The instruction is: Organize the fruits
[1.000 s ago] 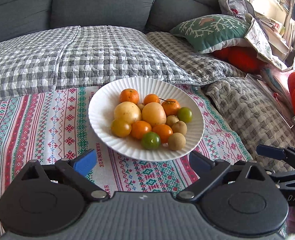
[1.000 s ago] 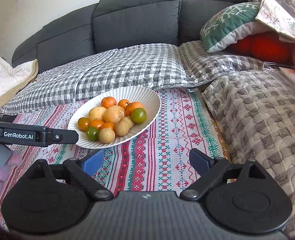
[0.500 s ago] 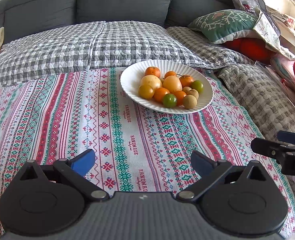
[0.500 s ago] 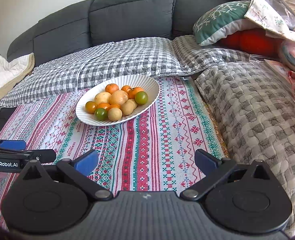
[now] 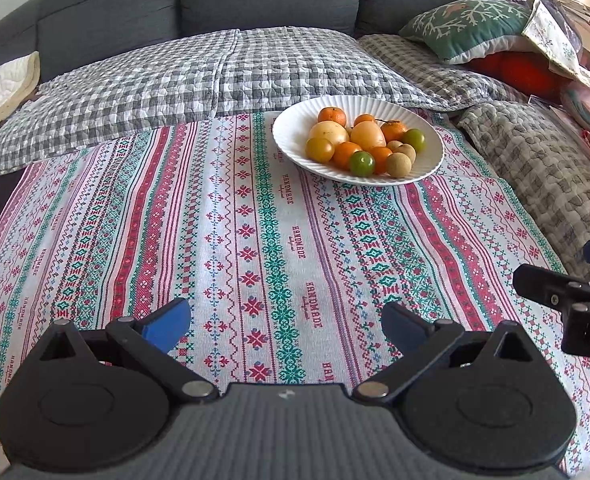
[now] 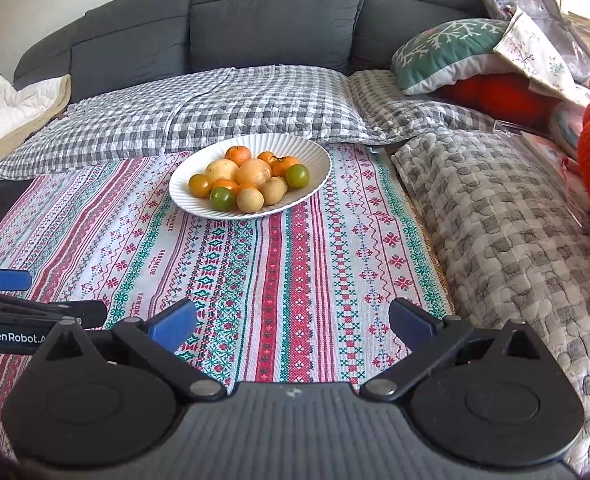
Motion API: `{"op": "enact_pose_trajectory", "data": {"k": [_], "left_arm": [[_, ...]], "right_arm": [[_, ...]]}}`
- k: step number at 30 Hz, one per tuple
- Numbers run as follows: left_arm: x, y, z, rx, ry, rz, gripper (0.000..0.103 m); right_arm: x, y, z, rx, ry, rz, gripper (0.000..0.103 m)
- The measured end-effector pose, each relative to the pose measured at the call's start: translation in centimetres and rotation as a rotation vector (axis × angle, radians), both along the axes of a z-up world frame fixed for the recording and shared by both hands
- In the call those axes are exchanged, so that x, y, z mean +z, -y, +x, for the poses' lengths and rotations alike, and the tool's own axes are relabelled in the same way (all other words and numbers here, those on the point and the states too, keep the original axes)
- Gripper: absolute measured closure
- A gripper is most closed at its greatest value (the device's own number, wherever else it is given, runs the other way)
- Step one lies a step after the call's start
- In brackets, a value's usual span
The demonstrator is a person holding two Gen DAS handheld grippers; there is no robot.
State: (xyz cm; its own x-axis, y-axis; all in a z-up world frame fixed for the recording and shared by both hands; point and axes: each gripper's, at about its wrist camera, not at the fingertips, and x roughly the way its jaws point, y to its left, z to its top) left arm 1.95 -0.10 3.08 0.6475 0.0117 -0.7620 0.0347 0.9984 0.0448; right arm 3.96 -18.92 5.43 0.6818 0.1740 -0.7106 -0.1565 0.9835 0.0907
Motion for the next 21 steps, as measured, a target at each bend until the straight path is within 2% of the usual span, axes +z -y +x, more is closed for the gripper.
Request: {"op": "enact_pose_trajectory", "data": {"k": [8, 21], "left_arm": [[0.1, -0.1, -0.1, 0.037, 0.002, 0.016, 0.008], [-0.1, -0.1, -0.2, 0.049, -0.015, -0.001, 0.008]], "right_arm": [[-0.3, -0.8, 0.4, -0.017, -0.024, -0.005, 0.0], [-0.2, -1.4, 0.6, -0.019, -0.005, -0.024, 0.0]]}}
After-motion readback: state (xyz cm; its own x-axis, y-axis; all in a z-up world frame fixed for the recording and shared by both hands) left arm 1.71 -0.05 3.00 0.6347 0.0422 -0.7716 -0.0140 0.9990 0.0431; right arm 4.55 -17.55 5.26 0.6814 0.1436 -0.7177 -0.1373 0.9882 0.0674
